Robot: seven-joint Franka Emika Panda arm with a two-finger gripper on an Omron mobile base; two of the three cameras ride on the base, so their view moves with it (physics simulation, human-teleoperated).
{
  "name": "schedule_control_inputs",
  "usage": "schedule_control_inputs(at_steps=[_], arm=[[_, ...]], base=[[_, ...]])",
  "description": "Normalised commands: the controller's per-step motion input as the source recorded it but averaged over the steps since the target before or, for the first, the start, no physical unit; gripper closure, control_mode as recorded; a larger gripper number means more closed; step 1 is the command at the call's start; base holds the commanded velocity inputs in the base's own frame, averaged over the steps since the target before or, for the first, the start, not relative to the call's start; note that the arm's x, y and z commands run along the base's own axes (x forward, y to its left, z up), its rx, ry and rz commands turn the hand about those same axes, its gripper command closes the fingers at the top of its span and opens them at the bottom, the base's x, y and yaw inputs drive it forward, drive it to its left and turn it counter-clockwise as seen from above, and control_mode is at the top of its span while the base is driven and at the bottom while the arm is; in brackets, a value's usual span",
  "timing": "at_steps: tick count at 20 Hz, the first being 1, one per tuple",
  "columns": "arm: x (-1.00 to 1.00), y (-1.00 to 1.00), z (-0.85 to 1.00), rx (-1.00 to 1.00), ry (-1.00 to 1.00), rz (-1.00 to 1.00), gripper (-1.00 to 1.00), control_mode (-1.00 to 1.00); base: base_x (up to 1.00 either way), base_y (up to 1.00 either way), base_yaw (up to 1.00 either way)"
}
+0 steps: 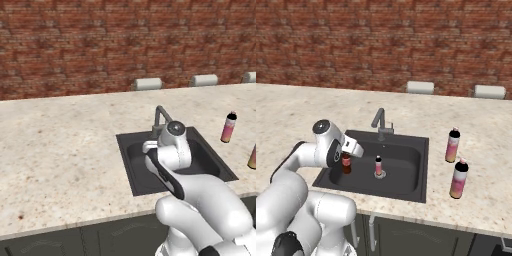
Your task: Place the large bottle from the dining counter next to the other large bottle outside the sink, and place the small bottle from the dining counter next to the other small bottle inside the sink.
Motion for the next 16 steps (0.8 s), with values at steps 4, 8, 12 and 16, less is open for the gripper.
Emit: schedule_control_inputs(at_steps=[4,8,12,16], arm=[[0.04,0.00,-0.25,0.00,0.00,-0.02,1.00,-1.00],[0.02,0.00,-0.25,0.00,0.00,-0.01,1.00,-1.00],[0.01,0.00,-0.22,0.01,0.00,-0.01,1.00,-1.00],[0.01,0.00,-0.25,0.01,0.00,0.00,1.00,-1.00]], base=[[0.00,0.00,0.00],[0.00,0.00,0.00],[0.00,0.00,0.00],[0.00,0.00,0.00]])
